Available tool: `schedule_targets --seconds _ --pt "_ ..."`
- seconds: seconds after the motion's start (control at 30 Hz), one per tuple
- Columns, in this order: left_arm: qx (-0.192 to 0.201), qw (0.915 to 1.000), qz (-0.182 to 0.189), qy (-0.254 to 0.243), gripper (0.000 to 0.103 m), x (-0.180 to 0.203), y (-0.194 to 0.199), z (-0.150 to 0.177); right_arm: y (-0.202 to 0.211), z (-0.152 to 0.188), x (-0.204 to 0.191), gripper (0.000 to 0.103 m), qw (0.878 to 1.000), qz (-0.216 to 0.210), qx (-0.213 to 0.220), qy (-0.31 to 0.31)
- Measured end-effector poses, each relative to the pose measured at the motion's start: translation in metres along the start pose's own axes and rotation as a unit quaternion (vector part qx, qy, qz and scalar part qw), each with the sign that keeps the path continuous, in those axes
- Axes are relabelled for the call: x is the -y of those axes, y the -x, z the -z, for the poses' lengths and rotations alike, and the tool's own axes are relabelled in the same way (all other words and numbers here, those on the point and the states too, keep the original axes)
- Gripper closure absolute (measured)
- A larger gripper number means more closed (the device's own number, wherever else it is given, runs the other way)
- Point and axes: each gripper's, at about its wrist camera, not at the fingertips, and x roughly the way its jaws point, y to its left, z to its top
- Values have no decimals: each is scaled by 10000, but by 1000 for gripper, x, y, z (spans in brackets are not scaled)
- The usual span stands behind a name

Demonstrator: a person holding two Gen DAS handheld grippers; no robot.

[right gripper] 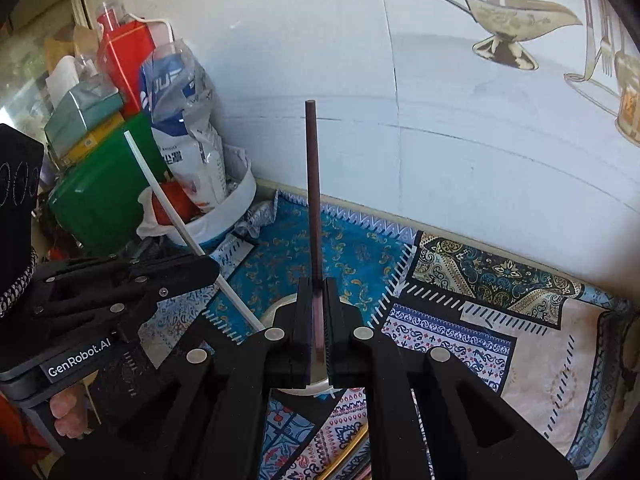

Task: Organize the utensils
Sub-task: 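Lower both chopsticks into the white cup and open both tools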

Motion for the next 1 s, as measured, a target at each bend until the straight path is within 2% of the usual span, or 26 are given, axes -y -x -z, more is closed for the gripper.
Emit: schedule_targets --seconds 0.3,0.5,0.8,1.0 --pt "-196 9998 43 -2 100 1 -8 4 -16 4 -5 98 9992 155 -232 297" --pt "-42 9999 67 -67 100 3 2 6 -13 6 -8 98 9986 196 -262 418" --pt "196 9997 -75 -94 97 15 34 8 20 11 -15 96 9980 317 -92 537" --pt "369 9991 -88 -171 91 28 56 15 51 18 -17 84 9976 467 156 478"
